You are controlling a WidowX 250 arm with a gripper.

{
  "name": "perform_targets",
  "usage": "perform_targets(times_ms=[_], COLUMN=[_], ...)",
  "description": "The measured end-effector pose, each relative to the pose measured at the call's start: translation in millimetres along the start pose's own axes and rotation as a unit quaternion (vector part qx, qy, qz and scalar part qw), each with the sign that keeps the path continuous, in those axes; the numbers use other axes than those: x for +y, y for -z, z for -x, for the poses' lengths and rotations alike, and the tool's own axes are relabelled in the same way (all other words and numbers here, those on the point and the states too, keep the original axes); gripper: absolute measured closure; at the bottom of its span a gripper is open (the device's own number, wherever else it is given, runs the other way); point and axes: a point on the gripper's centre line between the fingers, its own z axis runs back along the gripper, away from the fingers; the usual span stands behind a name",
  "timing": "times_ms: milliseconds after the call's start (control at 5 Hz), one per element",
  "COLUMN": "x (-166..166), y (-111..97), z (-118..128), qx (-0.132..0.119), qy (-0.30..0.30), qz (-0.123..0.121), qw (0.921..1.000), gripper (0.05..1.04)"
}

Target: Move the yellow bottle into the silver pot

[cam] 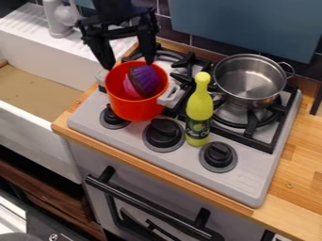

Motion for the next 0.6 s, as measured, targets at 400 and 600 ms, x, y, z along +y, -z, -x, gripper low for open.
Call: perform_targets(times_ms=[400, 600], x=[-12, -30], y=[-28, -37], z=[-3, 9], qx=[-0.015, -0.04], qy=[-0.027, -0.017], qz=[0.002, 0.003], qw=[0.9995, 0.999], gripper=[0.086, 0.086])
